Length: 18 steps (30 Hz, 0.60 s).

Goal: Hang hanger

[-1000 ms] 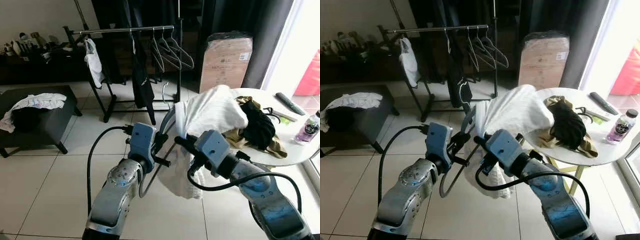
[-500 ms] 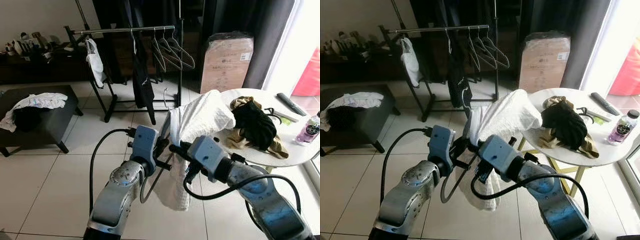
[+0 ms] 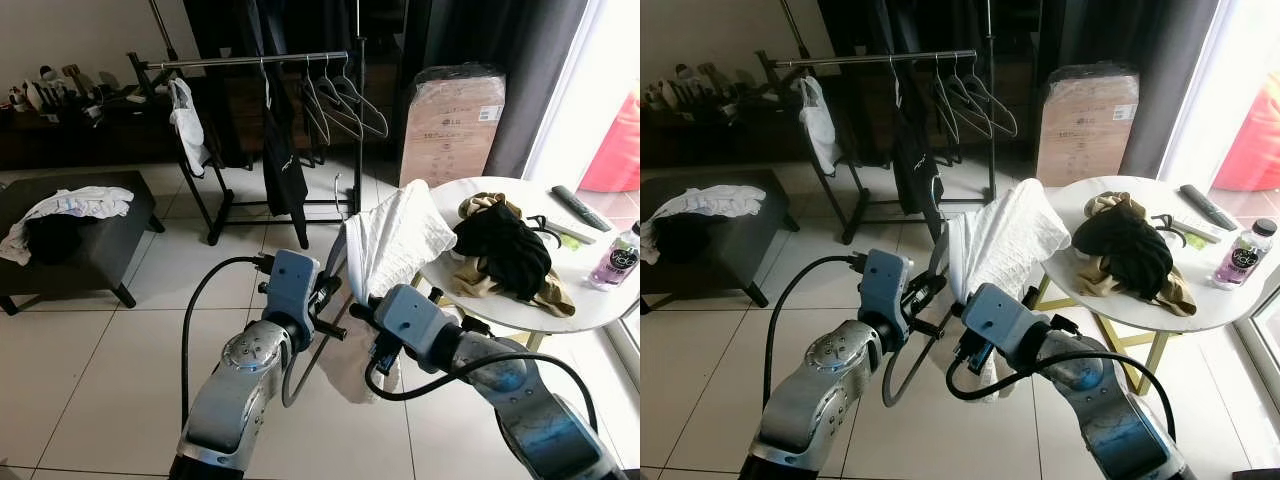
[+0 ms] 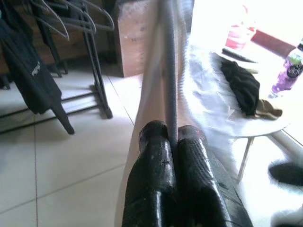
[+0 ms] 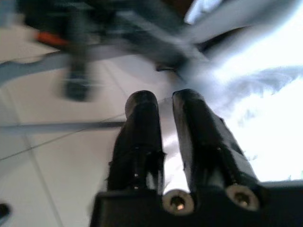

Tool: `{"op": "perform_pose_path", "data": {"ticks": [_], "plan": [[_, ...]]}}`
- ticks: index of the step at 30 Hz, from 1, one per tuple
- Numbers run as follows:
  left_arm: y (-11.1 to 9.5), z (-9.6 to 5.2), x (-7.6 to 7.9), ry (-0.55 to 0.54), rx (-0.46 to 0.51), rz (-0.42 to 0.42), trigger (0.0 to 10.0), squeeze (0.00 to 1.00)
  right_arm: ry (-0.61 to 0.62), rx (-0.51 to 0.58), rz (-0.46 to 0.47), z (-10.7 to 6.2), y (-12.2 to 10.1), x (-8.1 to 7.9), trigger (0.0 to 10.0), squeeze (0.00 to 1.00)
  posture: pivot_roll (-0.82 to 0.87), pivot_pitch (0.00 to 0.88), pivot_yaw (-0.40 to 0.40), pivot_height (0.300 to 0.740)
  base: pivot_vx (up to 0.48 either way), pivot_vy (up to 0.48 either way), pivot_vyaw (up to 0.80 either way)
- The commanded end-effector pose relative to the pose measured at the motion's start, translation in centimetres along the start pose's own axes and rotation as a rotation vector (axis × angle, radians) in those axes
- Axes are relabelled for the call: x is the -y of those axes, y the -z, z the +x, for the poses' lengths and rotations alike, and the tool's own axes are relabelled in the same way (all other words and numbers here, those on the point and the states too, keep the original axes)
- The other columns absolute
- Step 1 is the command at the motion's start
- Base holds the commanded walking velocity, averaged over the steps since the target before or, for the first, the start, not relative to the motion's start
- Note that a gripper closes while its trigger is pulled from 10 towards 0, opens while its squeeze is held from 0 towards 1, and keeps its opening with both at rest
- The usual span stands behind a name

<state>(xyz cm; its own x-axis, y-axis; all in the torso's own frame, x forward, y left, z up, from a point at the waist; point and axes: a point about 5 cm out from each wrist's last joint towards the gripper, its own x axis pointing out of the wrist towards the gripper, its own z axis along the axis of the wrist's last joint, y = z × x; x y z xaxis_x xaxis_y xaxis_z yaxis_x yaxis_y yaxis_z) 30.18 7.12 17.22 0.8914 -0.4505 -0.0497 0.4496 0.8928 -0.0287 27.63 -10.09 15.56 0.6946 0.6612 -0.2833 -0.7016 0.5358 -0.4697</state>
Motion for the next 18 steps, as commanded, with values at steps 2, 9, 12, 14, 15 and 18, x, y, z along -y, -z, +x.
{"op": "perform_pose_path", "data": {"ticks": [2,9,12,14,15,18], "plan": [[-1.7,0.0,0.0,-0.008,0.086,0.037,10.0,0.0,-0.043,0.015,0.022,0.0,-0.2,-0.7,10.0,1.0,-0.06,0.102,0.045,0.74,0.0,0.0,0.0],[-1.9,0.0,-0.1,-0.015,0.106,0.067,10.0,0.0,-0.106,0.014,0.066,-0.6,-0.1,-1.3,10.0,1.0,-0.07,0.102,0.046,0.74,0.0,0.0,0.0],[-1.8,-0.2,0.0,0.025,0.105,0.098,10.0,0.0,-0.075,-0.001,0.054,-0.9,0.4,-0.8,10.0,1.0,-0.07,0.102,0.046,0.74,0.0,0.0,0.0],[-1.8,-0.2,-0.3,0.029,0.105,0.102,10.0,0.0,-0.06,-0.002,0.054,-0.9,0.5,-0.5,10.0,1.0,-0.07,0.1,0.045,0.74,0.0,0.0,0.0],[-1.7,-0.3,-0.7,0.028,0.105,0.108,10.0,0.0,-0.035,0.002,0.055,-0.9,0.5,0.0,10.0,1.0,-0.07,0.101,0.045,0.74,0.0,0.0,0.0],[-1.6,-0.5,-1.2,0.045,0.099,0.127,10.0,0.0,0.007,0.002,0.048,-0.9,0.5,0.6,10.0,1.0,-0.07,0.1,0.046,0.74,0.0,0.0,0.0]]}}
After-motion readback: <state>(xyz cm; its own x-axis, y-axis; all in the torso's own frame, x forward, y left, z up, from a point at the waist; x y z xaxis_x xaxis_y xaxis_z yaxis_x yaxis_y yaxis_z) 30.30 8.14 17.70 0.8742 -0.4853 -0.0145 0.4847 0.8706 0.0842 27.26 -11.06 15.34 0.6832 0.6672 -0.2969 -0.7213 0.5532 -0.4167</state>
